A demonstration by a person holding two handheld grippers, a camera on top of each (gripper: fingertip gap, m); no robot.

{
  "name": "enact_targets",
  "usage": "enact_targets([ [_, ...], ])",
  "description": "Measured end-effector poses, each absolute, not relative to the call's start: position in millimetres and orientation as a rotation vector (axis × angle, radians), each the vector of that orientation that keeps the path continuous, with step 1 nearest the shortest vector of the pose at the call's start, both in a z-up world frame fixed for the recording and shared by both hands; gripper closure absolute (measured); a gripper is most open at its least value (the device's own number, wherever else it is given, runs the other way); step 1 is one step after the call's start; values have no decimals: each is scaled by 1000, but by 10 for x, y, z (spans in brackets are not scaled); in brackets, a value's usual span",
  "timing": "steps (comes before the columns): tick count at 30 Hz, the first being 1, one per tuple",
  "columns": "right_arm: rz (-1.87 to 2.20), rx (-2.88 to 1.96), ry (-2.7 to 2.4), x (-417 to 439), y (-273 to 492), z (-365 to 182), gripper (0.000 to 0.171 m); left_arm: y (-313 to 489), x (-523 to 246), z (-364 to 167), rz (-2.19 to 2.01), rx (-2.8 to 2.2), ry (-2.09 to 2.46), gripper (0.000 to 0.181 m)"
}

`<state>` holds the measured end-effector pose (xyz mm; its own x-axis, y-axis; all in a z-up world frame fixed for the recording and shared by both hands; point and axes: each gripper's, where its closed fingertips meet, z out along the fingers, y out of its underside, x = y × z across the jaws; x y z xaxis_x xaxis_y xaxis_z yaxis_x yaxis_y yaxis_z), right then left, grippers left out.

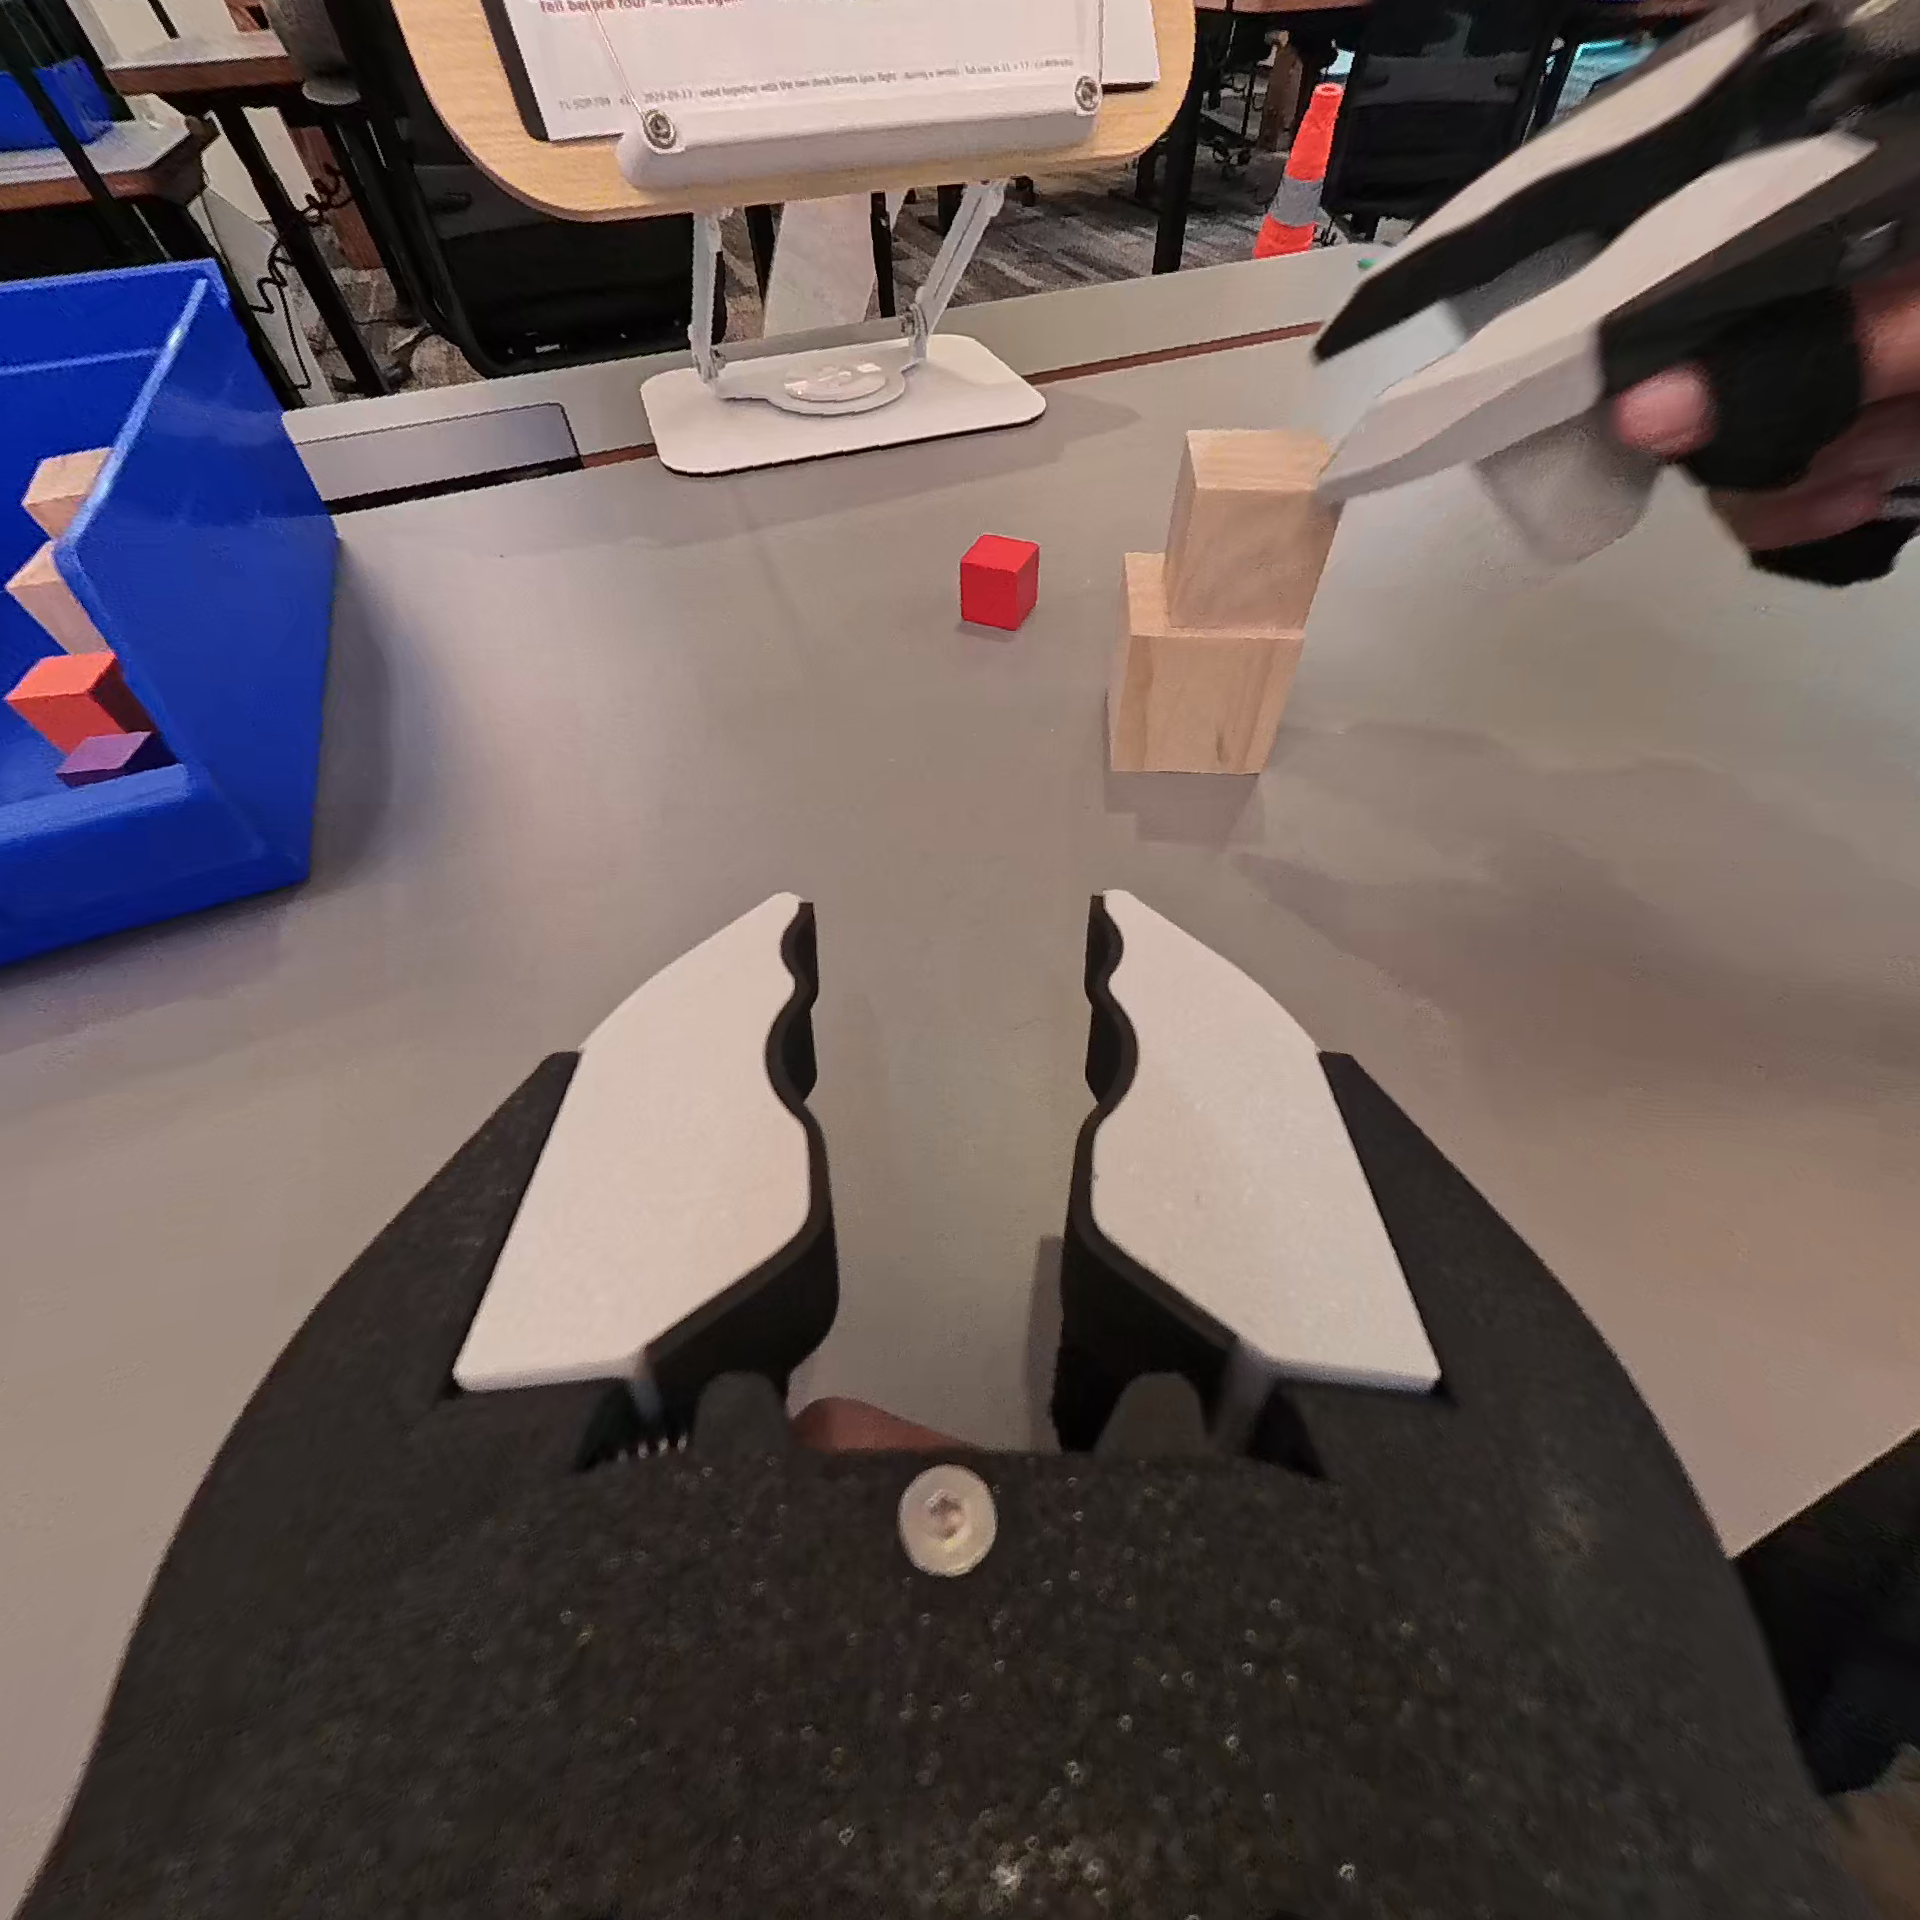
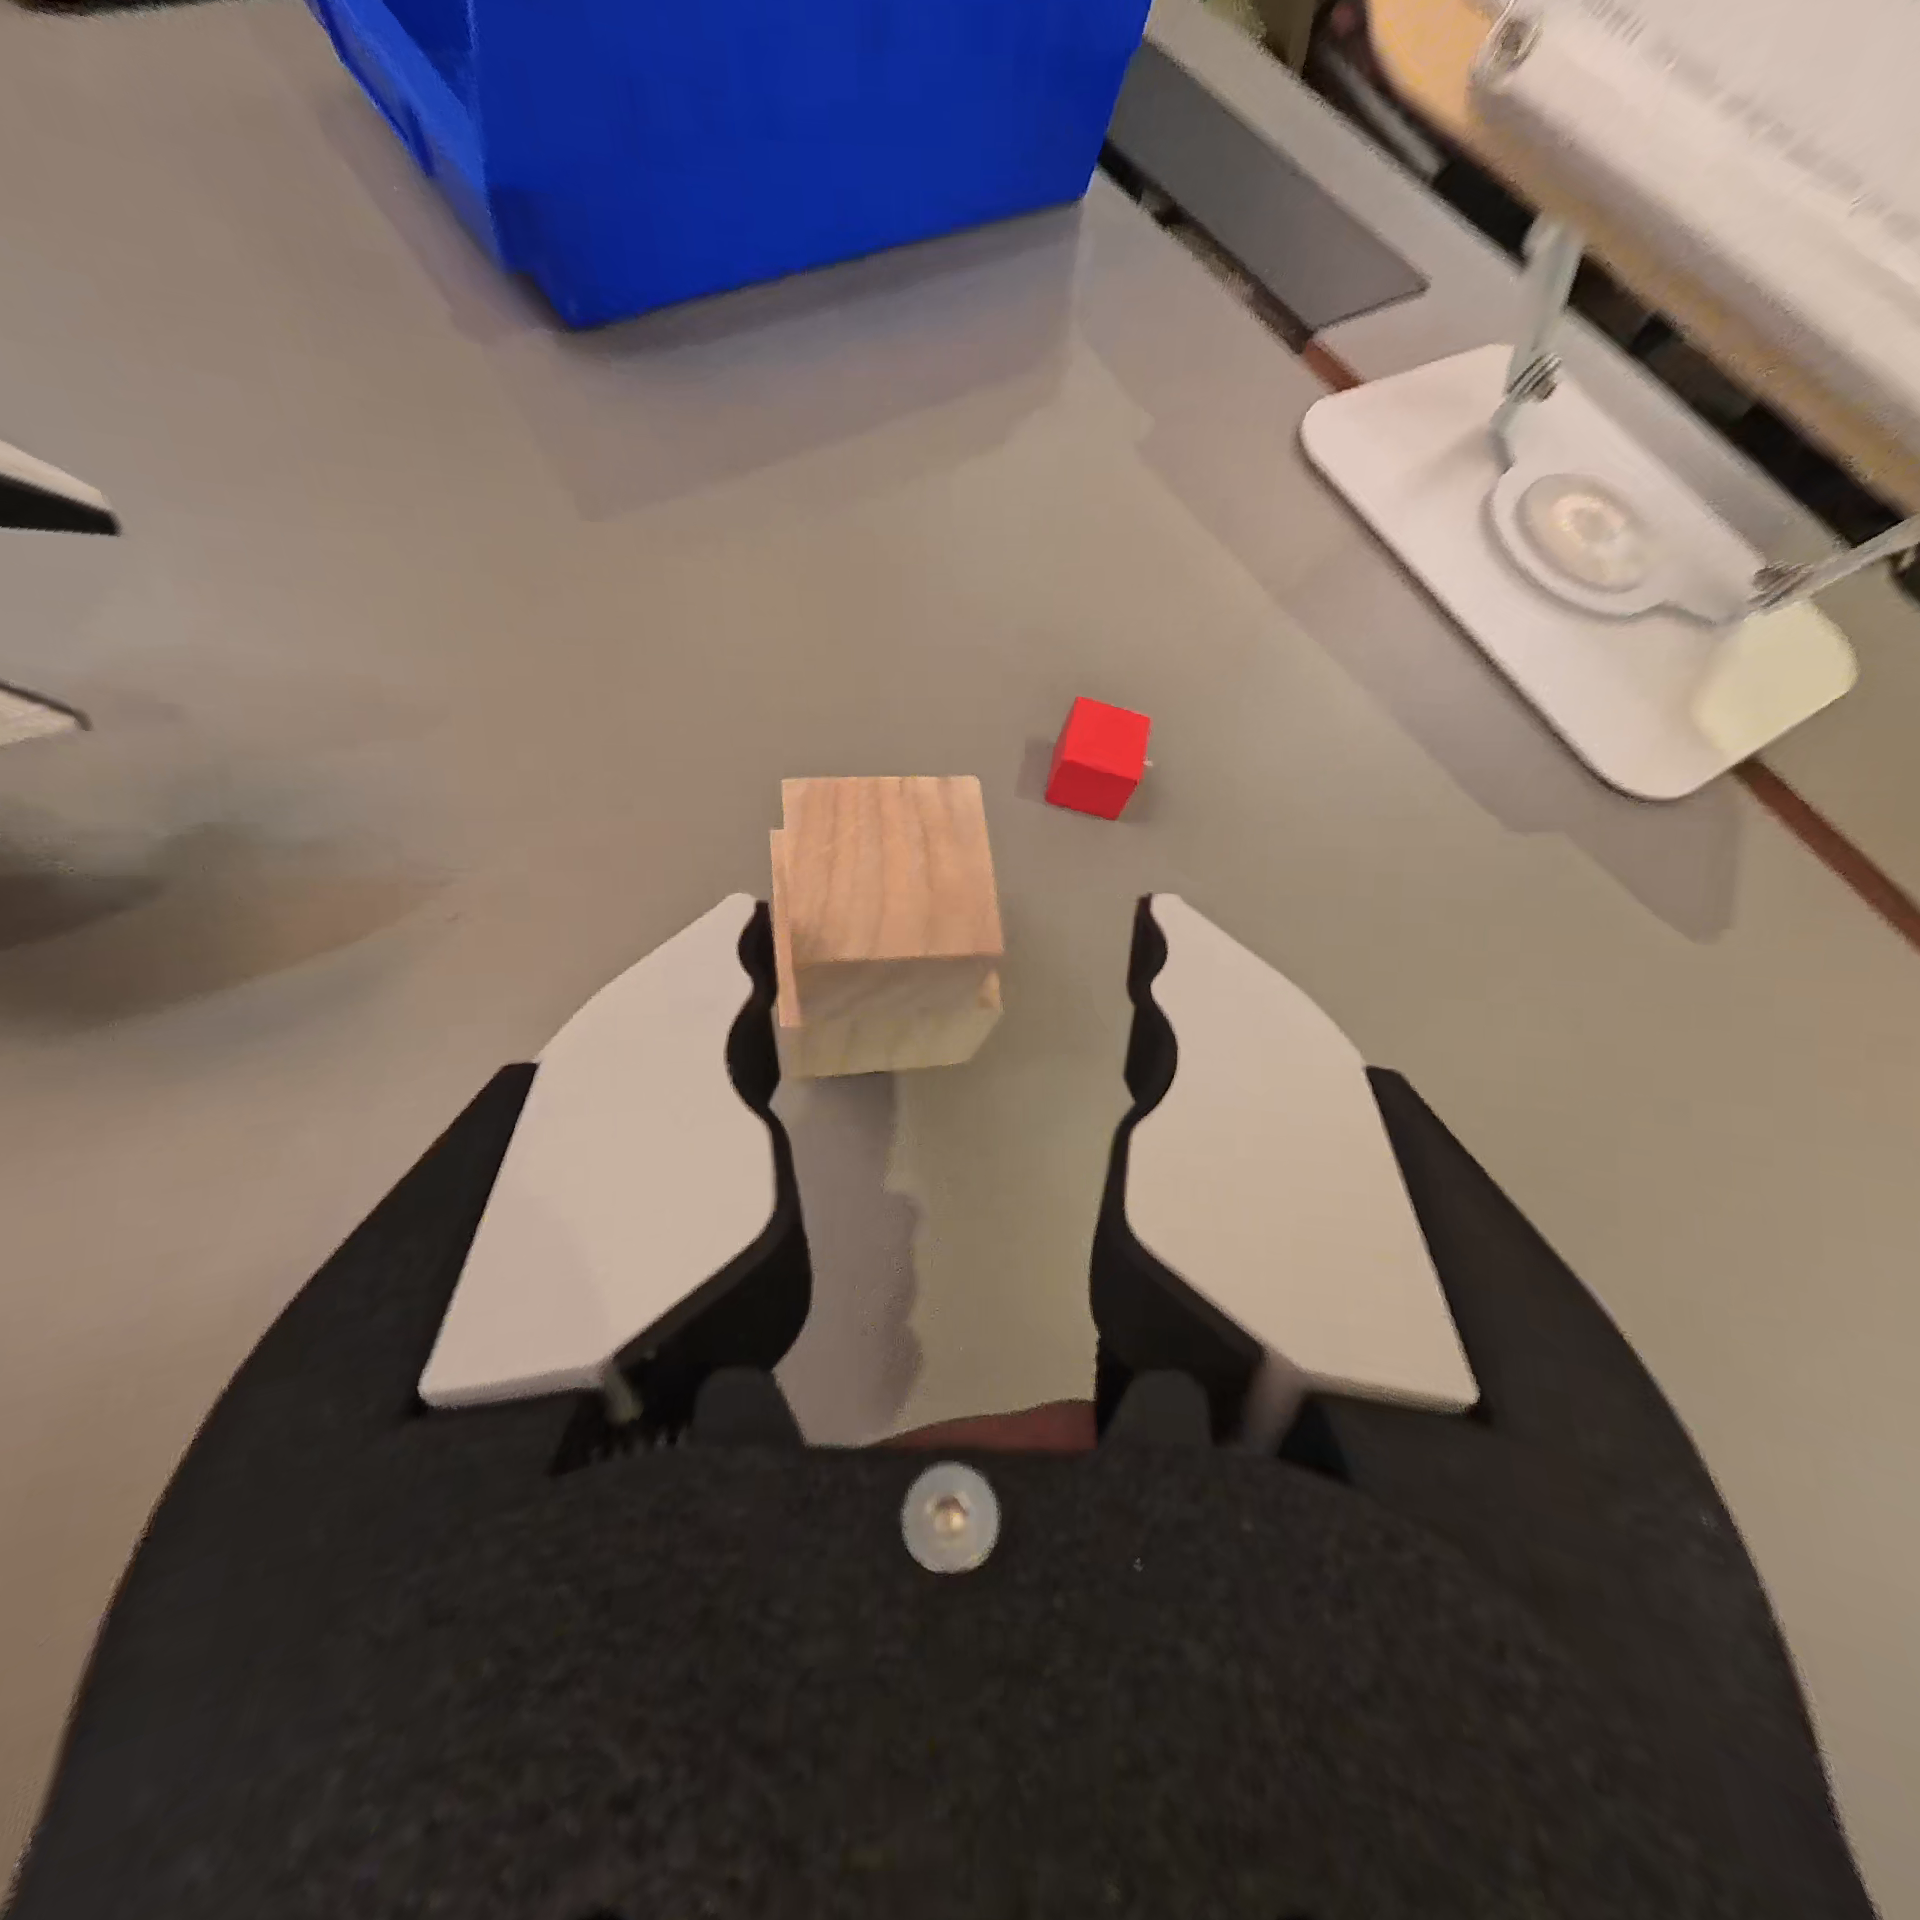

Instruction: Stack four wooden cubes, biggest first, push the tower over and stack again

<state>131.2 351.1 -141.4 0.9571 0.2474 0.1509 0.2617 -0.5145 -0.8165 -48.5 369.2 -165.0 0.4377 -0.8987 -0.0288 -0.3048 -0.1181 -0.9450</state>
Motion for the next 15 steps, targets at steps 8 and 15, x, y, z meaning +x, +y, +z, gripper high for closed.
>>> enact_targets([
  [8, -74, -2011, -938, 1665, 3720, -1028, 106, 3757, -525, -1649, -727, -1679, 1040, 132],
  [15, -57, -2132, -1532, 1683, 4355, -1675, 118, 3770, -536, -1643, -694, -1678, 1053, 132],
])
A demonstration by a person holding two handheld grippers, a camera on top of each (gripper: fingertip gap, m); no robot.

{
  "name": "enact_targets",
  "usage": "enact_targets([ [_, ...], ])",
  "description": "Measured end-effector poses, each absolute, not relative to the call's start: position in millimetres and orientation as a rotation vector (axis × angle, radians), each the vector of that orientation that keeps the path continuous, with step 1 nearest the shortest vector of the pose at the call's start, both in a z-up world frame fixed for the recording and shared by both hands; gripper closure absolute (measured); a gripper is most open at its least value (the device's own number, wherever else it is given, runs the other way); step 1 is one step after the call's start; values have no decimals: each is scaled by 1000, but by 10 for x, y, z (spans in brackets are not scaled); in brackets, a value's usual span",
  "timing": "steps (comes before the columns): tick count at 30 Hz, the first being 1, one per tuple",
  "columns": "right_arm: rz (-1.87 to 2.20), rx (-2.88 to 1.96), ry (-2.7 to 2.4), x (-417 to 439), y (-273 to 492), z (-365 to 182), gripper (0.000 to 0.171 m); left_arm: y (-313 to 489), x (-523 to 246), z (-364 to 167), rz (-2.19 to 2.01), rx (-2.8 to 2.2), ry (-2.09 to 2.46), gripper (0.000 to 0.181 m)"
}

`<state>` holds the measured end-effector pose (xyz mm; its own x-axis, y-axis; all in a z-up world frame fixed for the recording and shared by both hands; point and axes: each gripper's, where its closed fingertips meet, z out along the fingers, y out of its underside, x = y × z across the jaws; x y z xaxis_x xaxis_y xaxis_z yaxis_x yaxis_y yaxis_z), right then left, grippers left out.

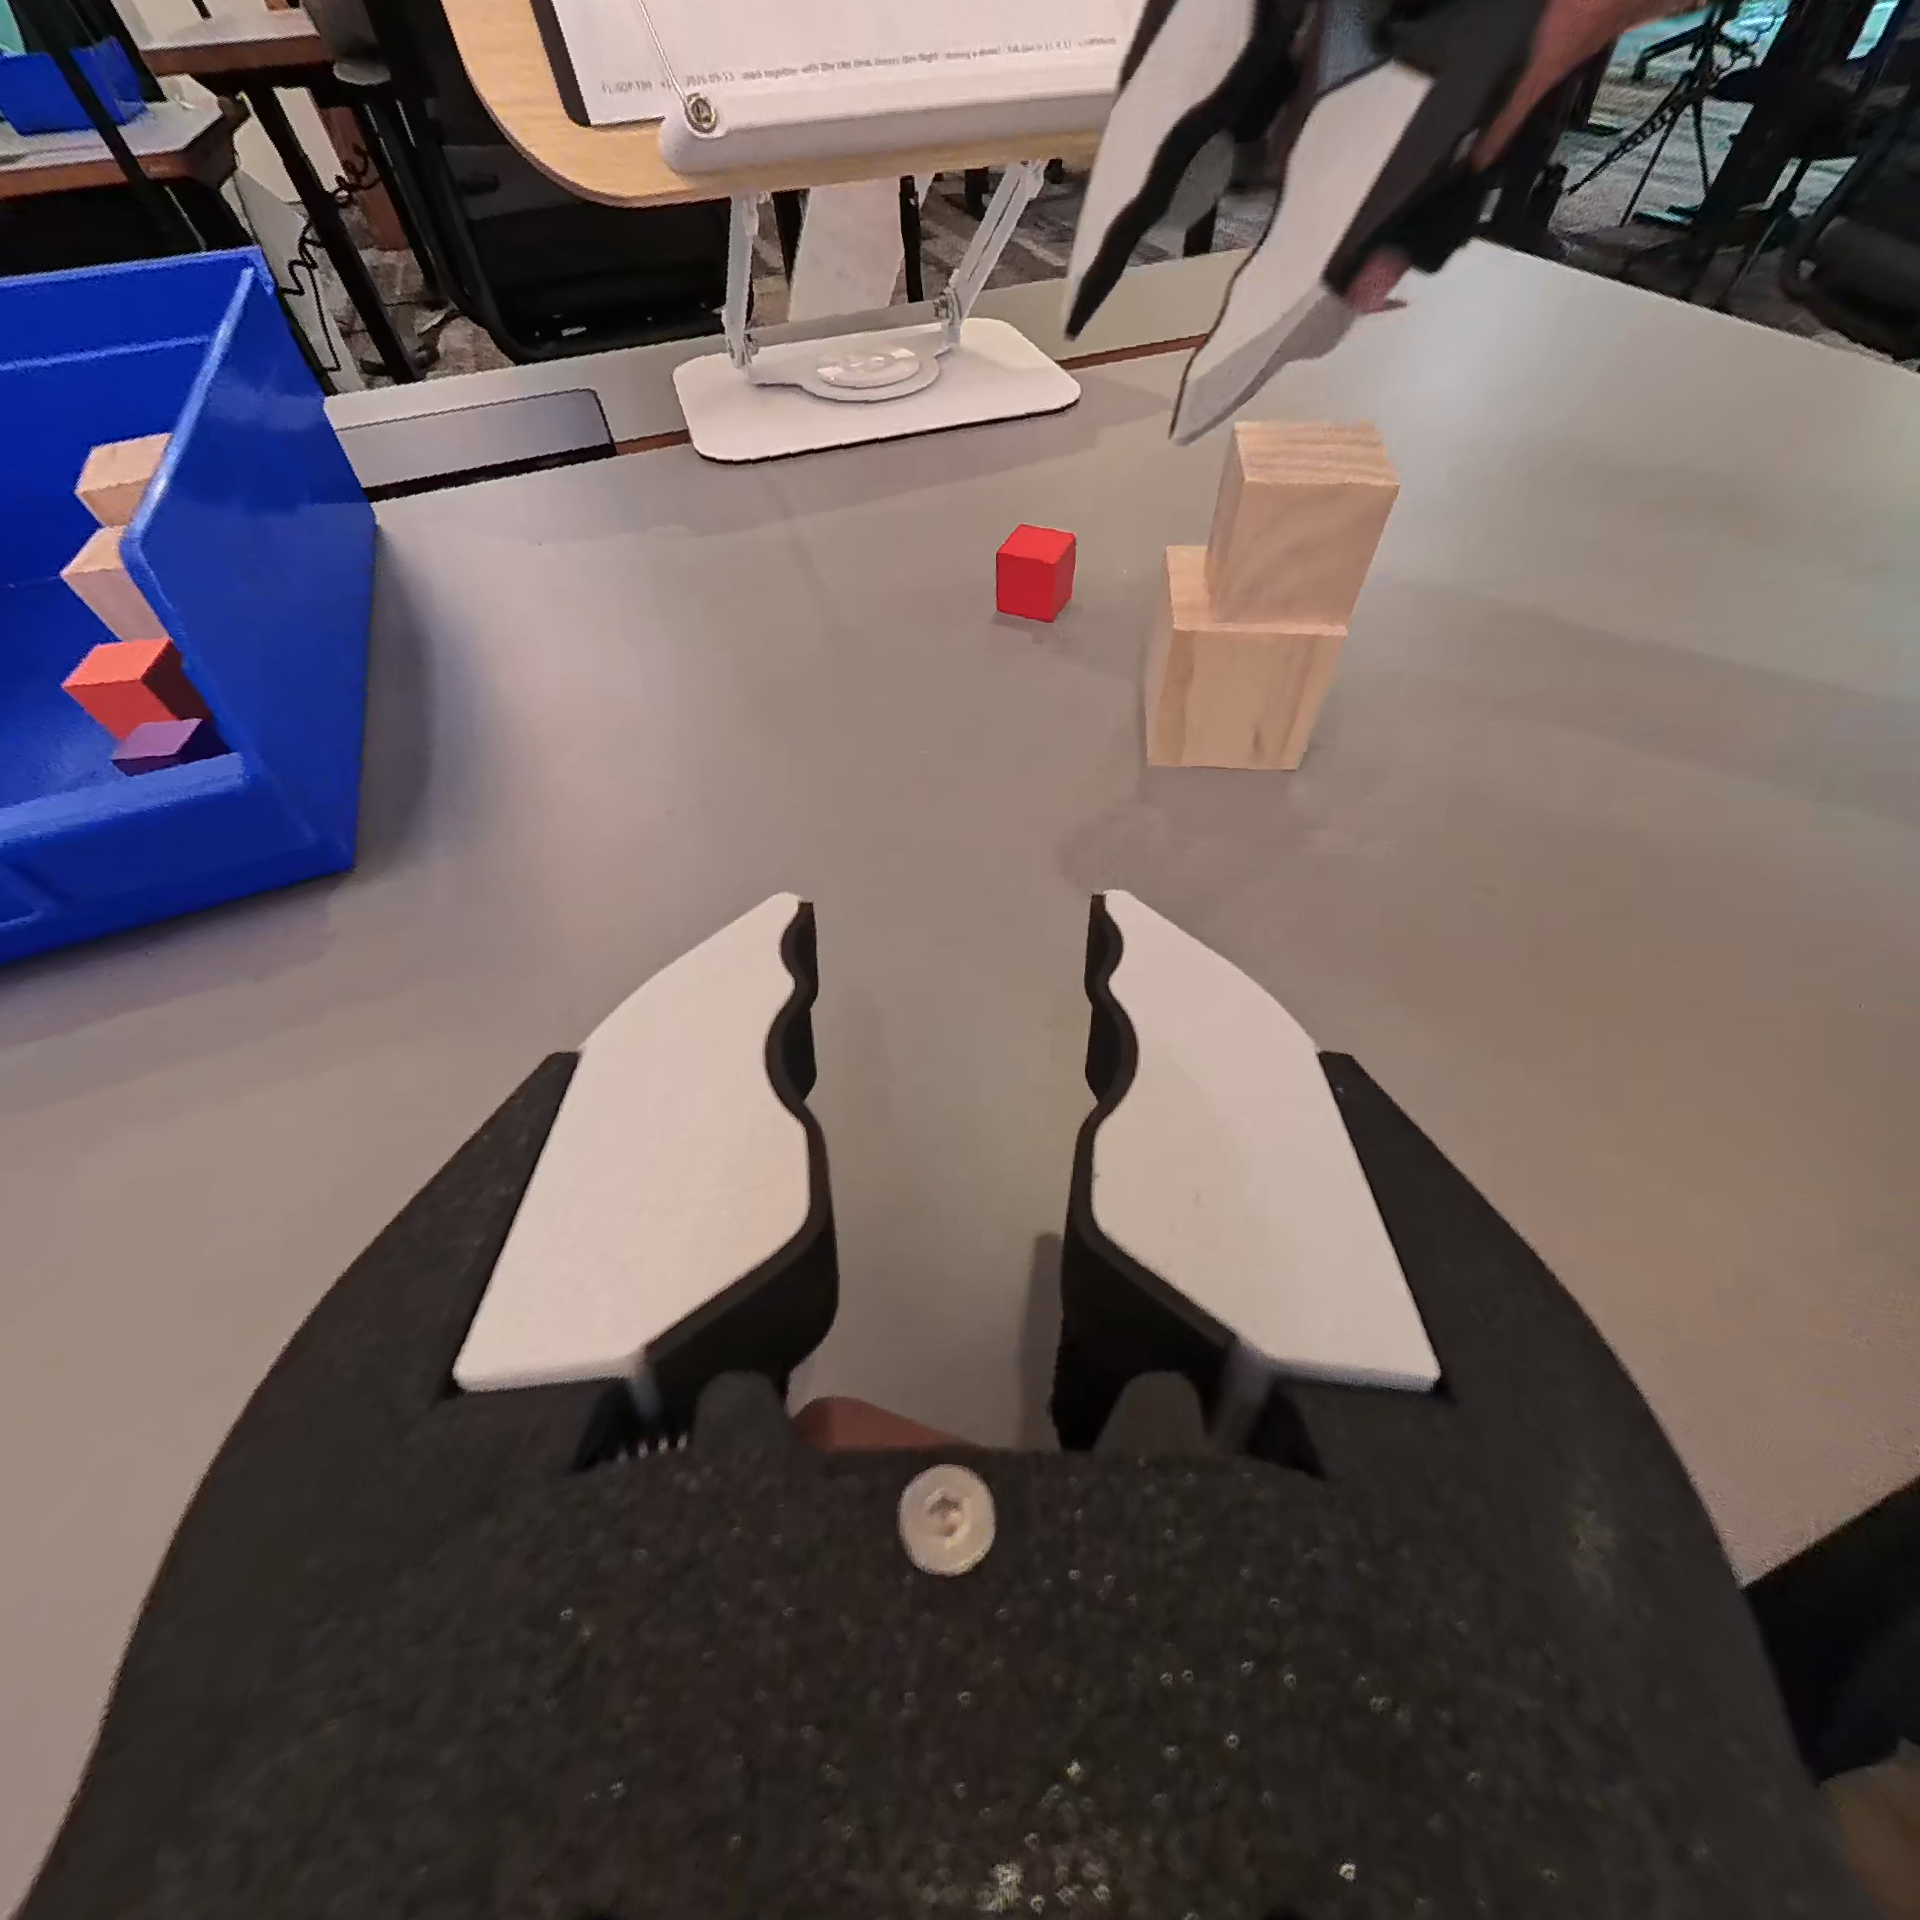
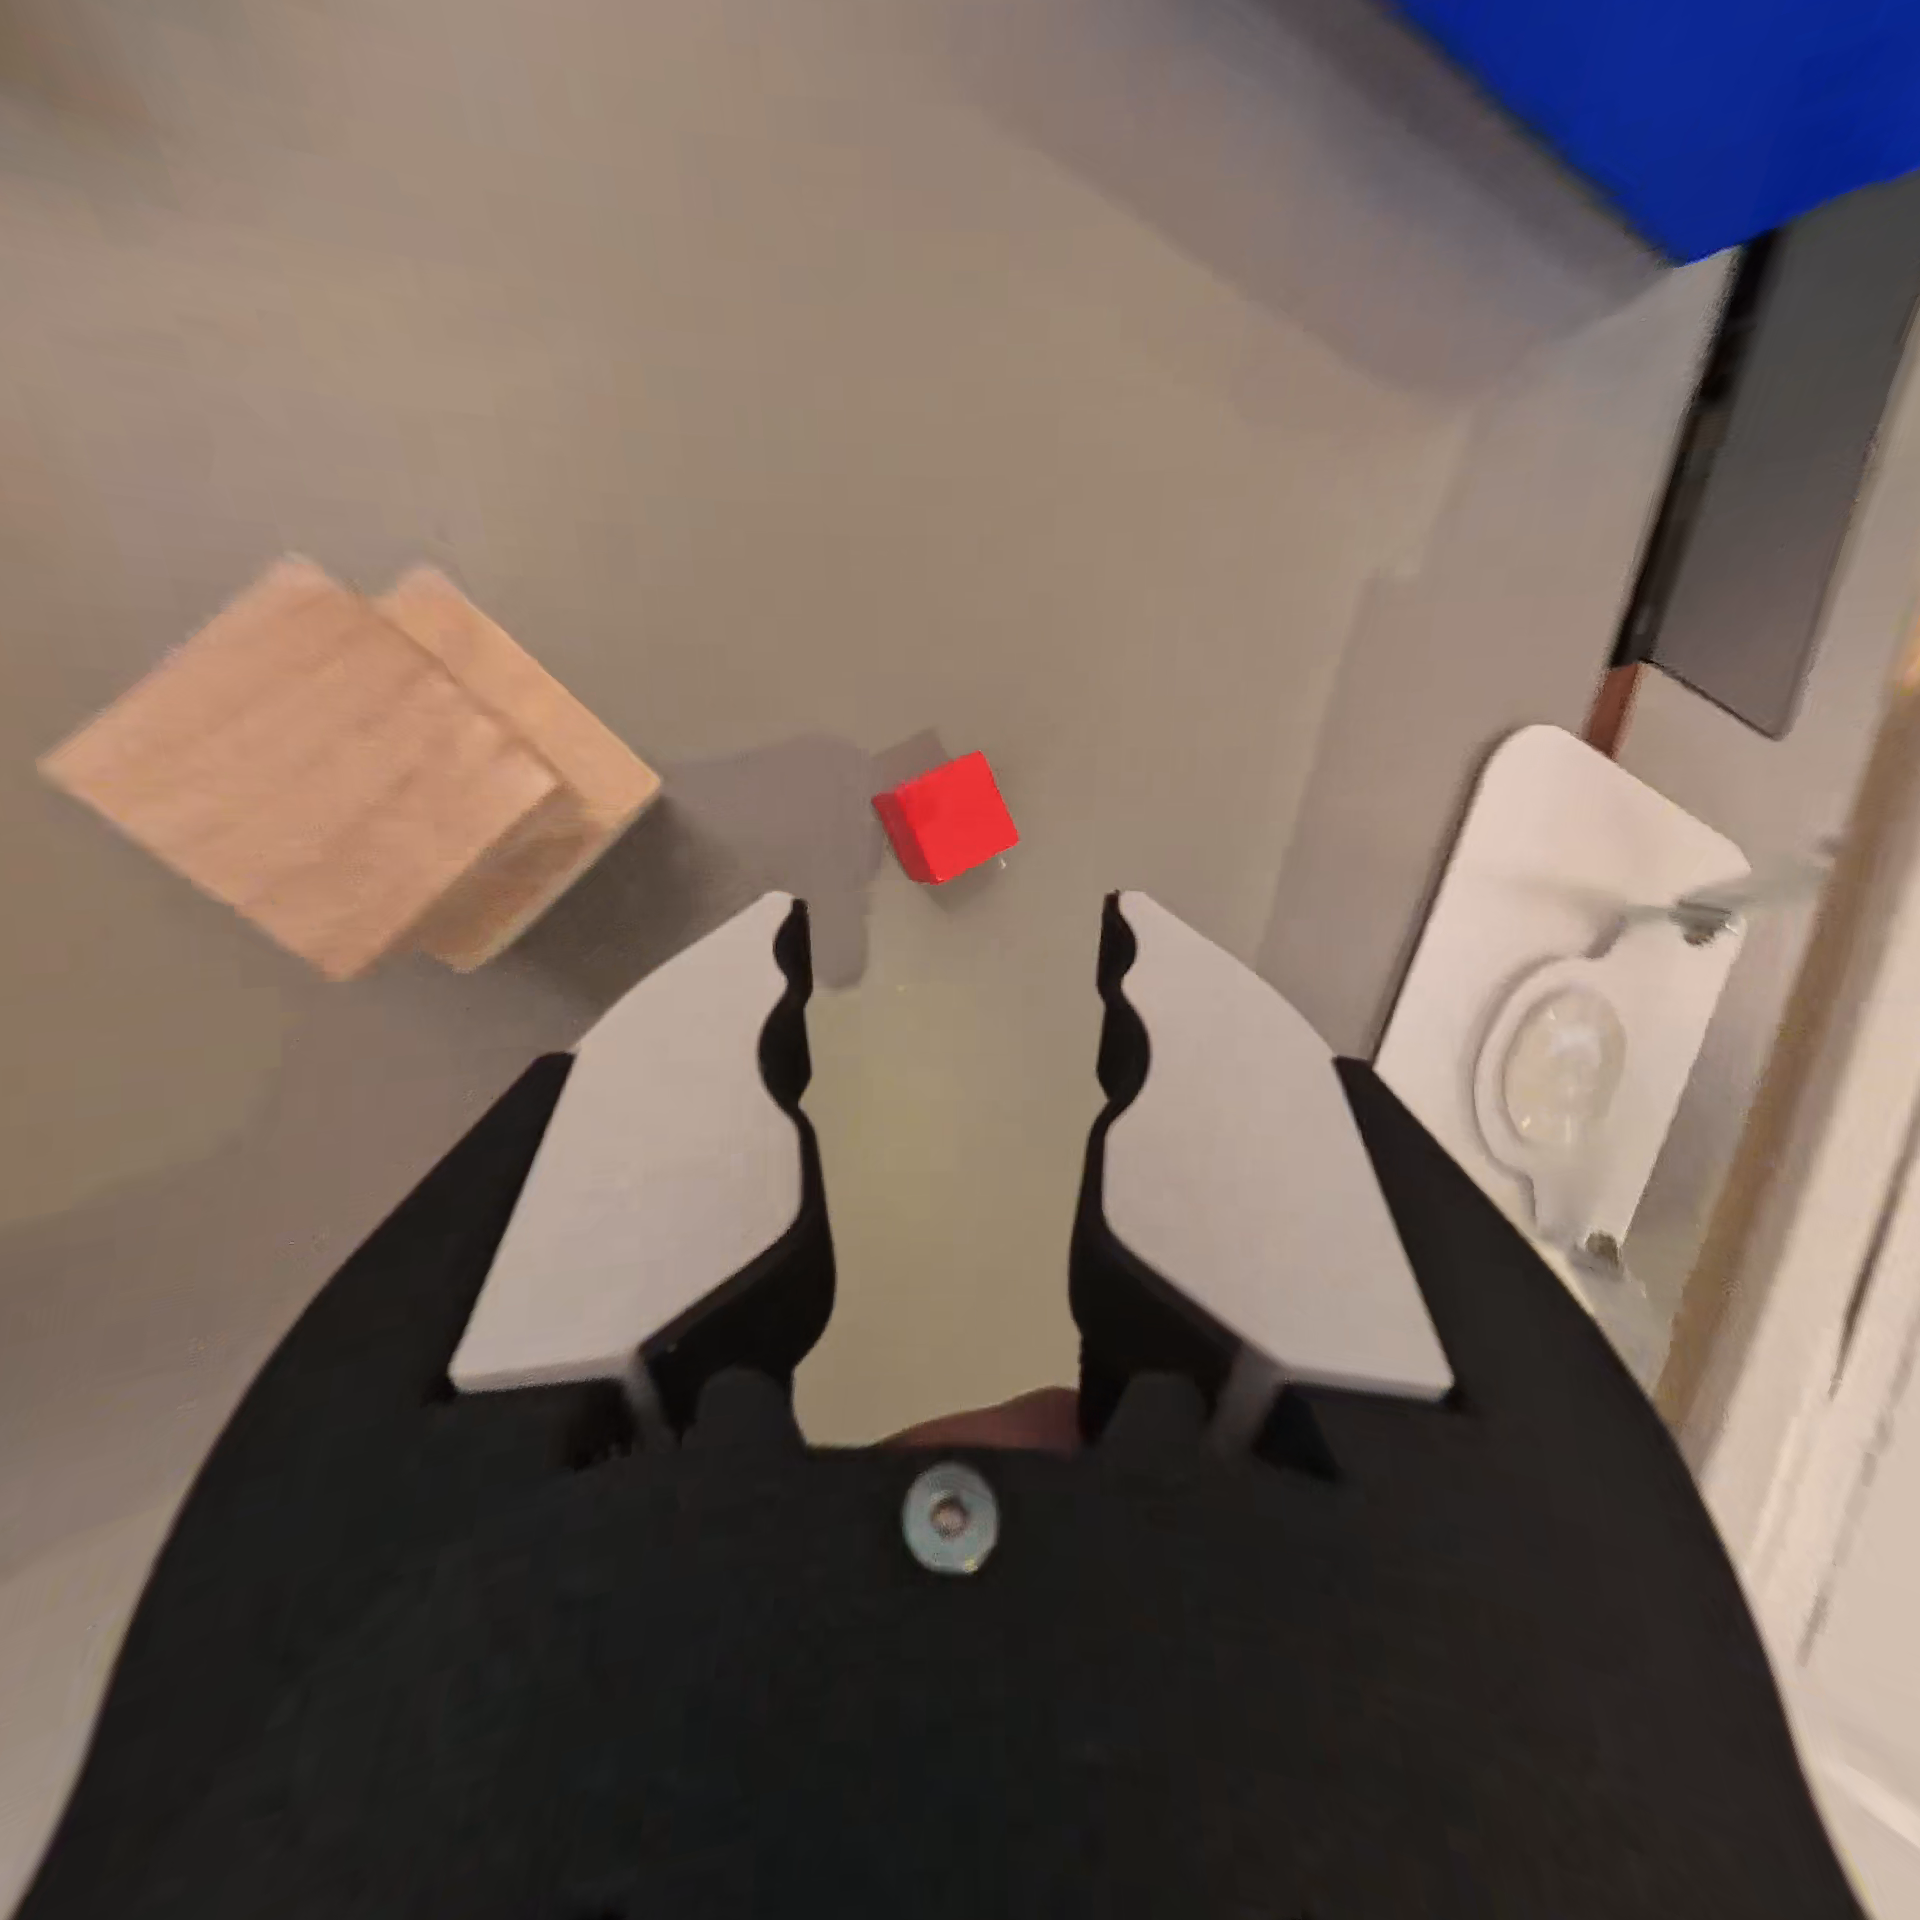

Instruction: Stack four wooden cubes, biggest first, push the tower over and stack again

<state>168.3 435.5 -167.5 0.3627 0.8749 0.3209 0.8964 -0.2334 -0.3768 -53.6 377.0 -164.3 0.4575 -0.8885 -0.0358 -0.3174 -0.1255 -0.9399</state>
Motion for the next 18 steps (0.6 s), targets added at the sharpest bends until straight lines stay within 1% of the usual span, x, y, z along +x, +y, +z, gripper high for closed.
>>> enact_targets([
  [5, -98, -2180, -1803, 1699, 4466, -2082, 114, 3802, -613, -1635, -713, -1705, 1022, 132],
  [10, -101, -2165, -1883, 1633, 4568, -2267, 117, 3812, -654, -1665, -716, -1720, 1016, 132],
  [11, -96, -2166, -1891, 1617, 4582, -2298, 119, 3816, -666, -1670, -714, -1722, 1015, 132],
  [13, -99, -2167, -1929, 1606, 4589, -2368, 129, 3821, -681, -1676, -720, -1726, 1012, 132],
  [14, -104, -2166, -1937, 1598, 4598, -2374, 141, 3824, -687, -1678, -721, -1728, 1011, 132],
  [16, -125, -2223, -1901, 1635, 4623, -2323, 142, 3834, -699, -1679, -717, -1731, 1013, 132],
  [18, -119, -2263, -1803, 1648, 4641, -2150, 142, 3836, -709, -1666, -718, -1727, 1012, 132],
])
